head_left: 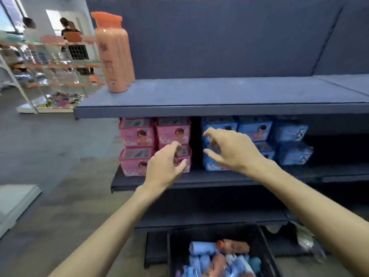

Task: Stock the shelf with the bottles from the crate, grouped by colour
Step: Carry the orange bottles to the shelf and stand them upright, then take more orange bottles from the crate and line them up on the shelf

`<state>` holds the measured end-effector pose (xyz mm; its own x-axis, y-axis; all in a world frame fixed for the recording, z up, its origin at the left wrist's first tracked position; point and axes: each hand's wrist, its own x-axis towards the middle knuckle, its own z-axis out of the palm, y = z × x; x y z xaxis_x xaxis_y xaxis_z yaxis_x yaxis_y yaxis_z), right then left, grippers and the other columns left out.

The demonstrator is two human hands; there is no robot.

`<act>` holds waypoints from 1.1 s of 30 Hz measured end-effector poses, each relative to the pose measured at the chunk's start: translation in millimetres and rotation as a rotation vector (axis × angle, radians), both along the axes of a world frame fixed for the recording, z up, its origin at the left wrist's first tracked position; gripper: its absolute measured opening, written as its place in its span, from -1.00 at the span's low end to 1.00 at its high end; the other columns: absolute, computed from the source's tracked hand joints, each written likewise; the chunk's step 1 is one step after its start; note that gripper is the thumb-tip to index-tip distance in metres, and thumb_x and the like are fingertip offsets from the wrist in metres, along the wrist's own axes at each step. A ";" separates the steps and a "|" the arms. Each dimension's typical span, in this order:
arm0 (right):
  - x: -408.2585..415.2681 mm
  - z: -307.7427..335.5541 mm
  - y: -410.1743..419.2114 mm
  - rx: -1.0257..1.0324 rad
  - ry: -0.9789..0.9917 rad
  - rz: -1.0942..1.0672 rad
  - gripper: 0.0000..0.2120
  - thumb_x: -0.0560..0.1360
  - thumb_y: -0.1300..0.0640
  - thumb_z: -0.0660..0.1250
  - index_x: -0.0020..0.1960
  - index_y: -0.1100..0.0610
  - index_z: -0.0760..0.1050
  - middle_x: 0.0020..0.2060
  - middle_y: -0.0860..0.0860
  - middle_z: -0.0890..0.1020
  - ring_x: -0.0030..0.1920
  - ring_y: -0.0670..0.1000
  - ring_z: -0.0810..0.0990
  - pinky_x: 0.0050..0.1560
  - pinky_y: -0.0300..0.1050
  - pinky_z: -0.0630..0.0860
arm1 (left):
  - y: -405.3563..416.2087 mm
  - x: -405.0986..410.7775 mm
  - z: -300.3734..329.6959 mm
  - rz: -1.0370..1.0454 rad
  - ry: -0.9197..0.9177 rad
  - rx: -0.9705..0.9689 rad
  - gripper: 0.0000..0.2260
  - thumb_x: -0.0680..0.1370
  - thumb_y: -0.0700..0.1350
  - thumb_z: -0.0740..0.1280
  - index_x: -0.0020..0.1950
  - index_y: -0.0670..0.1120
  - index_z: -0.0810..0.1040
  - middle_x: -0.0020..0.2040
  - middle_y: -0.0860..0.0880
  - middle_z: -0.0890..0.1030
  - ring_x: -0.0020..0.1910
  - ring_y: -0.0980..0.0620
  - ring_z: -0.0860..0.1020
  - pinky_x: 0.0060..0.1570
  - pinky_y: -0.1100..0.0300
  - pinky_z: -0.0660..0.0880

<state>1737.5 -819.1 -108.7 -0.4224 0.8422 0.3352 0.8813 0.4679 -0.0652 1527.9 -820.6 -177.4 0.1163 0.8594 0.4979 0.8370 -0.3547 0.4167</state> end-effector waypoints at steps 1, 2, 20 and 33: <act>15.9 -16.6 -0.5 -0.034 -0.004 0.000 -0.63 0.55 -0.13 0.29 0.30 -0.04 0.38 0.03 -0.12 0.61 0.06 0.05 0.61 -0.07 -0.01 0.54 | -0.8 17.4 -14.3 -0.005 -0.007 -0.052 -0.75 0.45 0.03 0.40 0.06 0.02 0.46 -0.14 0.10 0.59 -0.18 0.04 0.59 -0.18 0.02 0.55; 30.9 -31.9 0.1 -0.061 -0.009 -0.001 -0.63 0.55 -0.13 0.29 0.30 -0.04 0.38 0.04 -0.12 0.61 0.06 0.04 0.61 -0.08 -0.02 0.53 | -1.5 34.5 -26.6 -0.004 -0.008 -0.097 -0.75 0.45 0.03 0.40 0.06 0.03 0.45 -0.13 0.10 0.59 -0.18 0.05 0.59 -0.17 0.02 0.55; 159.4 -320.8 -32.5 -0.818 -0.065 -0.074 -0.64 0.54 -0.07 0.31 0.27 0.01 0.36 0.09 0.03 0.61 0.08 0.20 0.60 -0.10 0.01 0.44 | -83.8 150.8 -263.8 0.141 -0.020 -0.873 -0.78 0.42 -0.04 0.39 0.00 -0.06 0.44 -0.14 0.00 0.58 -0.18 -0.05 0.57 -0.15 -0.02 0.53; 116.2 -535.6 -39.6 -1.092 -0.171 0.105 -0.56 0.52 0.05 0.33 0.36 0.05 0.32 0.21 0.10 0.49 0.22 0.18 0.51 0.07 0.06 0.51 | -115.7 119.1 -455.3 0.286 0.028 -1.222 -0.75 0.47 -0.06 0.40 0.09 -0.07 0.44 -0.01 -0.07 0.61 -0.05 -0.18 0.57 -0.08 0.00 0.52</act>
